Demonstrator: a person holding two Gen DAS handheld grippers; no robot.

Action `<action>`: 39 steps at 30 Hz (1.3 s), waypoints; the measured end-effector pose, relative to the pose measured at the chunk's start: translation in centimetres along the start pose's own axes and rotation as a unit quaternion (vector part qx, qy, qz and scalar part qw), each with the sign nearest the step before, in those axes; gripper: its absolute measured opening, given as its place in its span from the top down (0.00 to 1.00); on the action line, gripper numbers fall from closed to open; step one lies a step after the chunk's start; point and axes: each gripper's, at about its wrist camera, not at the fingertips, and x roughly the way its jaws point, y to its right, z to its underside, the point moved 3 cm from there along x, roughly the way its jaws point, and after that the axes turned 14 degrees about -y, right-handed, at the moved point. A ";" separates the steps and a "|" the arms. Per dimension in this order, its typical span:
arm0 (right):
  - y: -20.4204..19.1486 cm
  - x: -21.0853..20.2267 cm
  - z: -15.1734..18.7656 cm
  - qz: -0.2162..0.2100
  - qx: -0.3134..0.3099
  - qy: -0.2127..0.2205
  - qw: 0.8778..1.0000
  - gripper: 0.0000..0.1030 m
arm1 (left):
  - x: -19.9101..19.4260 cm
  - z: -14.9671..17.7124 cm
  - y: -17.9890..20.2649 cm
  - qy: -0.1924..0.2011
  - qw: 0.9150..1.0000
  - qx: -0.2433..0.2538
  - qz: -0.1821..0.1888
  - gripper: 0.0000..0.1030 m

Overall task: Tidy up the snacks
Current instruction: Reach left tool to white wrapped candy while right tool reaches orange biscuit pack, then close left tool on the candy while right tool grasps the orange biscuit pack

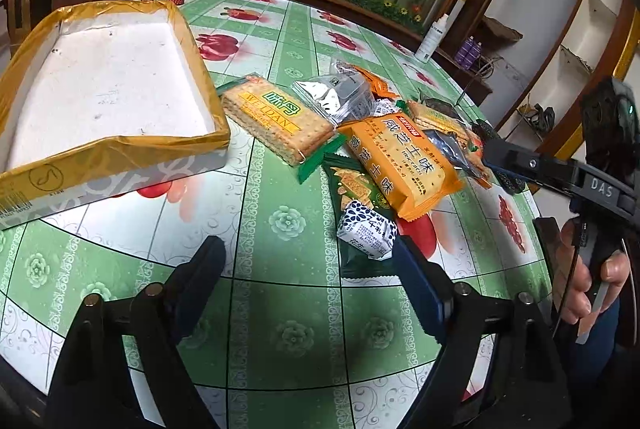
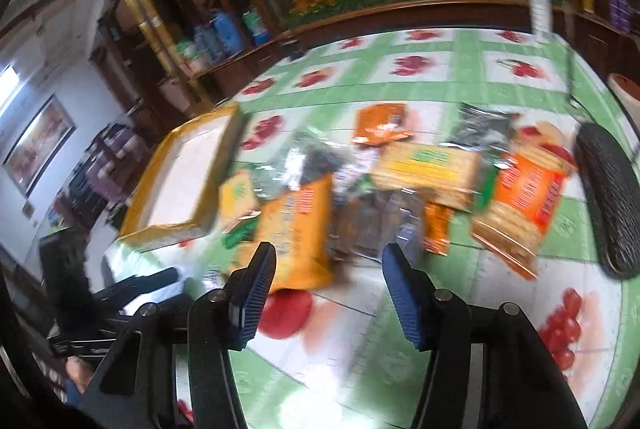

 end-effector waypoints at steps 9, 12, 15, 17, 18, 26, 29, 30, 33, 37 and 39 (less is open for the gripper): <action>-5.1 7.0 -2.6 0.119 -0.088 -0.083 0.986 0.28 | -0.1 0.3 0.5 0.001 1.000 0.016 -0.009 0.19; -5.1 8.2 -1.7 0.134 -0.109 -0.080 0.982 0.30 | -0.1 0.3 0.6 -0.002 1.000 0.015 -0.011 0.19; -4.8 7.7 -1.4 0.132 -0.113 -0.069 0.982 0.31 | -0.1 0.1 1.2 -0.008 1.000 0.012 -0.013 0.19; -4.5 7.0 -1.7 0.125 -0.103 -0.051 0.986 0.57 | -0.4 0.0 2.2 -0.010 1.000 0.022 -0.004 0.19; -4.3 6.4 -1.8 0.122 -0.097 -0.044 0.987 0.63 | -0.6 0.0 2.9 -0.007 0.999 0.033 -0.007 0.19; -2.7 6.1 -2.2 0.064 -0.046 -0.070 0.994 0.69 | 0.5 0.4 5.2 -0.029 0.997 0.067 -0.038 0.19; -2.9 5.4 -2.3 0.062 -0.043 -0.048 0.996 0.34 | 1.2 0.3 5.2 -0.034 0.996 0.067 -0.053 0.32; -2.9 5.3 -2.4 0.063 -0.042 -0.041 0.996 0.34 | 1.4 0.2 5.3 -0.035 0.995 0.068 -0.057 0.37; -2.8 5.0 -2.5 0.065 -0.038 -0.032 0.997 0.34 | 2.2 0.1 5.3 -0.039 0.995 0.068 -0.068 0.49; -2.4 5.3 -2.6 0.056 -0.027 -0.041 0.997 0.34 | 2.1 0.2 5.2 -0.029 0.994 0.066 -0.081 0.61; -2.3 5.3 -2.5 0.056 -0.027 -0.040 0.997 0.34 | 1.8 0.1 4.8 -0.027 0.996 0.057 -0.066 0.67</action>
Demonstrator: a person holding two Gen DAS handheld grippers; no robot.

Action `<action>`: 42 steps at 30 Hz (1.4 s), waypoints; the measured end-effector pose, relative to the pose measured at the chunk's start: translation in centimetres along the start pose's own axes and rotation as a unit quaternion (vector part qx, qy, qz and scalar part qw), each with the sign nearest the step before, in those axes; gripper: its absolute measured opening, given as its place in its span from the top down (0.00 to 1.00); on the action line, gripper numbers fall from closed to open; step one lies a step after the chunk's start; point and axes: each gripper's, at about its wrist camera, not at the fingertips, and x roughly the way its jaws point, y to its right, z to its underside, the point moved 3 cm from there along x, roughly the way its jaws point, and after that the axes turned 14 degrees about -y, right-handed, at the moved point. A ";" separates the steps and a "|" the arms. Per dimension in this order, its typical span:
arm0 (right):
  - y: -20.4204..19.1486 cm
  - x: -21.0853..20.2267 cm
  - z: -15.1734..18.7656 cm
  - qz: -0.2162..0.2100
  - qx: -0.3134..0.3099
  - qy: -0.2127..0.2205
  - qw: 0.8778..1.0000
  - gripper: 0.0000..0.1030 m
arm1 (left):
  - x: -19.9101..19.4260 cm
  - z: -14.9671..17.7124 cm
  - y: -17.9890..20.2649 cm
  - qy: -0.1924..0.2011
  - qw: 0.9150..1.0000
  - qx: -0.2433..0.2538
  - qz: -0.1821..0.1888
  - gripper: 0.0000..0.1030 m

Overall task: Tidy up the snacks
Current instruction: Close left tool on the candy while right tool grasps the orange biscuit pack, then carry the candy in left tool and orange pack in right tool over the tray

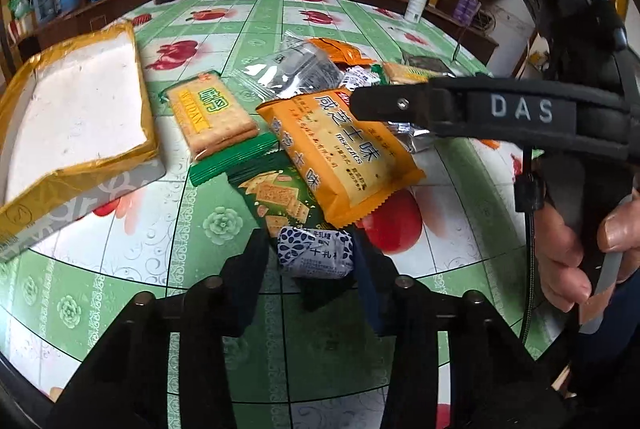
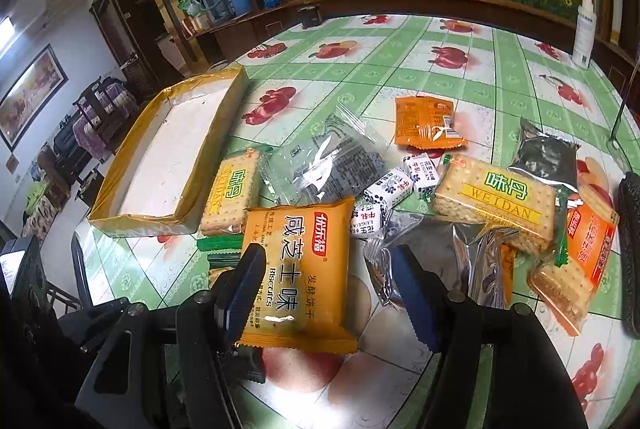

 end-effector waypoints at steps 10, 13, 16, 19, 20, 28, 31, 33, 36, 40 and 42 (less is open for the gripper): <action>-2.8 1.7 0.8 0.036 -0.059 -0.015 0.997 0.24 | -1.7 0.5 -2.1 0.017 1.000 -0.023 0.011 0.69; -3.9 3.3 1.3 0.062 -0.084 -0.032 0.994 0.20 | -2.0 0.4 -2.5 0.022 0.999 -0.027 0.008 0.70; -3.6 3.9 1.5 0.063 -0.079 -0.034 0.994 0.26 | -2.0 0.5 -2.9 0.021 0.999 -0.033 0.011 0.70; -2.8 3.8 1.5 0.049 -0.060 -0.041 0.996 0.31 | -2.1 0.4 -3.0 0.025 0.999 -0.034 0.007 0.70; -2.8 3.7 1.6 0.050 -0.060 -0.041 0.996 0.31 | -2.1 0.4 -3.0 0.026 0.999 -0.035 0.007 0.70; -2.6 1.9 1.5 0.016 -0.047 -0.019 0.999 0.31 | -2.5 0.2 -3.6 0.034 0.998 -0.043 0.006 0.70; -2.7 1.2 1.3 0.008 -0.045 -0.004 0.999 0.31 | -2.7 0.2 -3.9 0.037 0.998 -0.048 0.007 0.70; -2.7 0.9 1.2 0.000 -0.043 0.003 0.999 0.31 | -2.9 0.2 -4.1 0.040 0.998 -0.050 0.007 0.70; -2.6 0.4 1.0 -0.011 -0.039 0.013 0.999 0.31 | -3.4 0.1 -4.6 0.046 0.997 -0.054 0.006 0.70; -3.1 0.0 0.9 -0.026 -0.044 0.020 0.998 0.31 | -4.3 -0.1 -5.9 0.055 0.996 -0.066 0.003 0.70; -3.3 -0.1 0.8 -0.029 -0.045 0.017 0.998 0.31 | -4.8 -0.4 -6.7 0.061 0.995 -0.074 0.003 0.70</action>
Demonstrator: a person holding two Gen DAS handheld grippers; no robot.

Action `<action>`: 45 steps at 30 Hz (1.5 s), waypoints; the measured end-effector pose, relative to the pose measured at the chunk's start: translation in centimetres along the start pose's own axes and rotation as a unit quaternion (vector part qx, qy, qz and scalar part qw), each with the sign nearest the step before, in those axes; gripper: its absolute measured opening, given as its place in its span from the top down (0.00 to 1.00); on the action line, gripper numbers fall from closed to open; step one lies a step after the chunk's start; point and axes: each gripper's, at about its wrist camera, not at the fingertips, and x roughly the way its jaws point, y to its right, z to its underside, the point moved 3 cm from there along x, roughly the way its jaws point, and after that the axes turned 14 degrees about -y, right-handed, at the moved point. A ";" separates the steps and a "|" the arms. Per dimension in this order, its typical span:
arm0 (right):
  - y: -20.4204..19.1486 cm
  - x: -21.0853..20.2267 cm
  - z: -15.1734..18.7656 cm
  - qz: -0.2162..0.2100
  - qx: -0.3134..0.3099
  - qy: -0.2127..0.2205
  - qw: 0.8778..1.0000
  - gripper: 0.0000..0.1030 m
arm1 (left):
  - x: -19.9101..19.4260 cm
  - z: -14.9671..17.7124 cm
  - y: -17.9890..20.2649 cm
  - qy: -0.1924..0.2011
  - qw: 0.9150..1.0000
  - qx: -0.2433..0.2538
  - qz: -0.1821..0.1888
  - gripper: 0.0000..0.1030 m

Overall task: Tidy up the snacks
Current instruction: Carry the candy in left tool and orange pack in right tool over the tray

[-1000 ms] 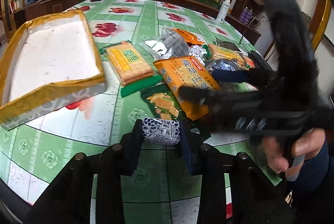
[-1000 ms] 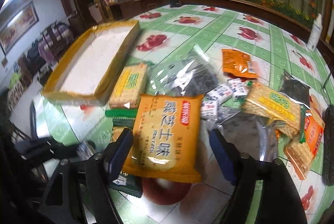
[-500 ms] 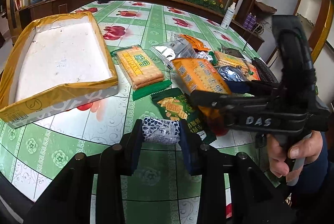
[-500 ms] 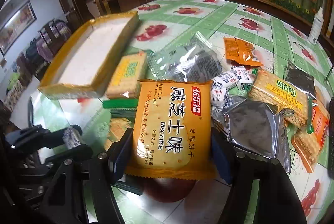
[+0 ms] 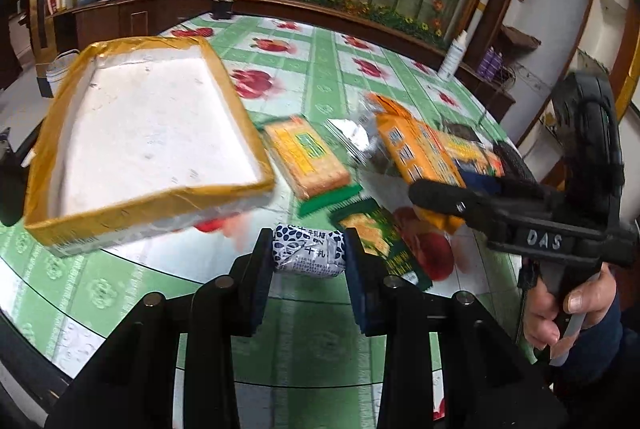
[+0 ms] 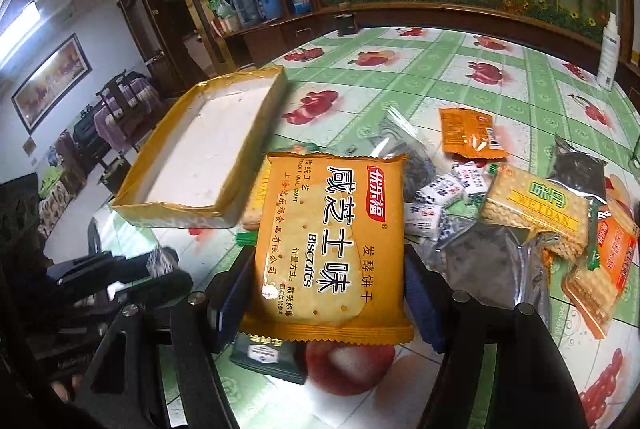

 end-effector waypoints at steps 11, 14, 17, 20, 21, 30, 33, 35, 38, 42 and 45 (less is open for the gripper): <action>-3.9 -0.3 -3.8 -0.030 -0.013 -0.013 0.999 0.31 | -3.1 -4.0 -5.5 0.029 0.999 -0.035 -0.028 0.70; -5.8 0.1 -5.9 -0.032 -0.028 -0.020 0.999 0.31 | -3.5 -5.4 -7.3 0.027 0.998 -0.048 -0.036 0.70; -7.4 0.9 -8.4 -0.040 -0.036 -0.026 0.998 0.31 | -3.3 -7.4 -9.4 0.018 0.997 -0.065 -0.046 0.70; -8.9 2.4 -11.3 -0.047 -0.040 -0.038 0.997 0.31 | -2.8 -9.5 -11.1 0.008 0.996 -0.078 -0.053 0.70; -9.4 3.1 -12.4 -0.049 -0.041 -0.045 0.997 0.31 | -2.6 -10.1 -11.5 0.006 0.995 -0.081 -0.059 0.70; -10.2 9.5 -21.0 -0.070 -0.011 -0.085 0.994 0.31 | 3.0 -14.3 -16.3 -0.052 0.988 -0.100 -0.107 0.70; -10.6 11.9 -23.0 -0.073 -0.003 -0.096 0.993 0.31 | 4.6 -14.7 -17.1 -0.069 0.985 -0.108 -0.114 0.70; -11.0 13.7 -24.0 -0.082 0.002 -0.109 0.991 0.31 | 5.1 -14.7 -17.5 -0.076 0.984 -0.114 -0.118 0.70; -11.7 15.8 -24.9 -0.079 -0.001 -0.122 0.989 0.31 | 5.6 -14.5 -17.7 -0.083 0.982 -0.117 -0.122 0.70; -12.6 18.3 -25.6 -0.068 -0.004 -0.135 0.988 0.31 | 5.6 -14.4 -17.5 -0.083 0.981 -0.107 -0.141 0.70; -12.7 19.8 -25.7 -0.056 -0.004 -0.140 0.989 0.31 | 5.5 -14.4 -17.7 -0.081 0.980 -0.109 -0.147 0.70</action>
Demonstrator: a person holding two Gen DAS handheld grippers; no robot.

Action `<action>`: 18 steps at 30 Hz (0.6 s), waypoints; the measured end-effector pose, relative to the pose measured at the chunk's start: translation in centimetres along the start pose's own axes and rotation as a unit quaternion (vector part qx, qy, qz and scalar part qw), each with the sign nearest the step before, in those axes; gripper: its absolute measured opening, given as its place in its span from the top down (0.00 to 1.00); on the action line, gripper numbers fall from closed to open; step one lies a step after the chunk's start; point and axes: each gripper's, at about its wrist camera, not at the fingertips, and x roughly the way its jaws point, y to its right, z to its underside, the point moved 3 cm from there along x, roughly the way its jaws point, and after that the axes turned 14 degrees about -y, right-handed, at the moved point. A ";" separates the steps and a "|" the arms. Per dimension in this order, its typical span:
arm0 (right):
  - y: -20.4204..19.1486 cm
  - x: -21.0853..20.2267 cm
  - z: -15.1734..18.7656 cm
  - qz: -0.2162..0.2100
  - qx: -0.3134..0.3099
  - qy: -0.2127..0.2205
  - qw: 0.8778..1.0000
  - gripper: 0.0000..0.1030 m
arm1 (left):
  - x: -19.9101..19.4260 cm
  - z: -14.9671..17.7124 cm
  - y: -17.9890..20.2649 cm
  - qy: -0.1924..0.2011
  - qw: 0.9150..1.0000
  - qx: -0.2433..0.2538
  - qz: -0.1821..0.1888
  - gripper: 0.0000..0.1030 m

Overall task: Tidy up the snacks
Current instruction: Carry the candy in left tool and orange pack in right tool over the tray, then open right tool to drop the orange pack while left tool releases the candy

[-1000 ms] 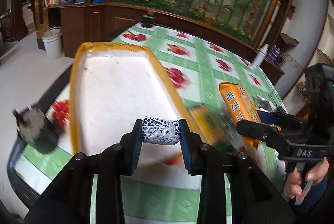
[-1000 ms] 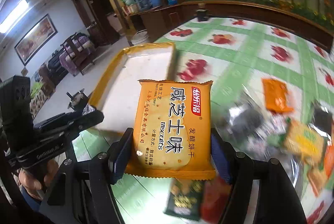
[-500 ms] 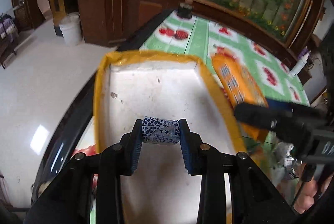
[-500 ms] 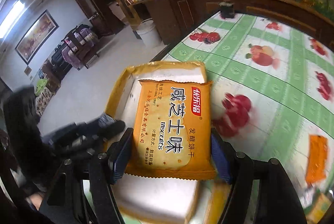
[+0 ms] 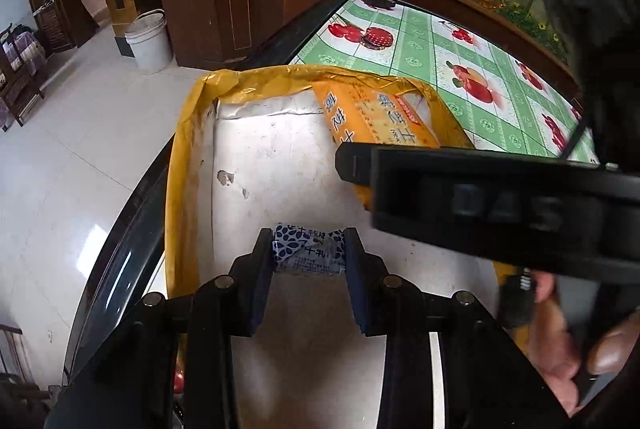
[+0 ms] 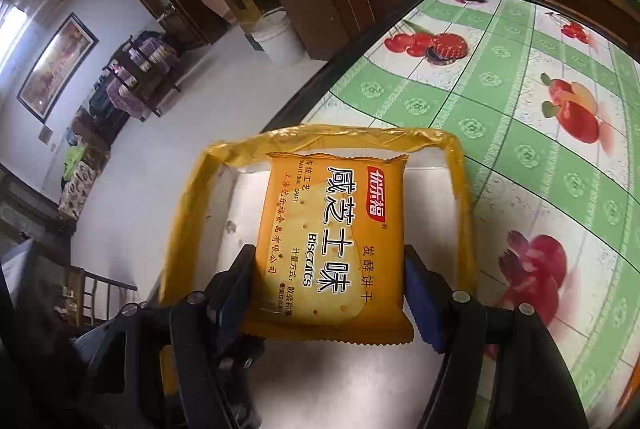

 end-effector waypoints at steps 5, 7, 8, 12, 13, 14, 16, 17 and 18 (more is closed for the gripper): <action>0.7 0.7 -0.1 0.001 0.011 0.002 1.000 0.29 | 0.2 -0.3 -0.2 0.001 1.000 -0.004 -0.006 0.69; 0.8 0.5 -0.1 -0.002 0.012 0.004 1.000 0.29 | 0.2 -0.4 -0.3 0.002 1.000 -0.007 -0.004 0.68; 0.8 0.4 -0.1 -0.004 0.012 0.004 1.000 0.29 | 0.2 -0.4 -0.4 0.002 1.000 -0.008 -0.003 0.68; 0.9 -0.7 0.6 -0.018 0.013 0.009 1.000 0.30 | -0.2 -0.3 -0.5 0.008 1.000 -0.011 0.009 0.51; 0.9 -1.3 1.0 -0.020 0.014 0.013 1.000 0.30 | -0.4 -0.3 -0.5 0.012 1.000 -0.014 0.009 0.47; 1.1 -1.9 1.4 -0.023 0.015 0.017 0.999 0.30 | -0.7 -0.2 -0.6 0.015 1.000 -0.017 0.014 0.47; 1.1 -3.2 2.4 -0.036 0.013 0.026 0.999 0.30 | -1.1 0.1 -0.7 0.018 0.999 -0.020 0.024 0.47; 1.2 -3.8 2.9 -0.038 0.013 0.030 0.999 0.30 | -1.5 0.4 -0.7 0.020 0.999 -0.023 0.028 0.47; 1.3 -4.4 3.5 -0.040 0.015 0.034 0.999 0.30 | -1.9 0.8 -0.6 0.024 0.999 -0.024 0.035 0.47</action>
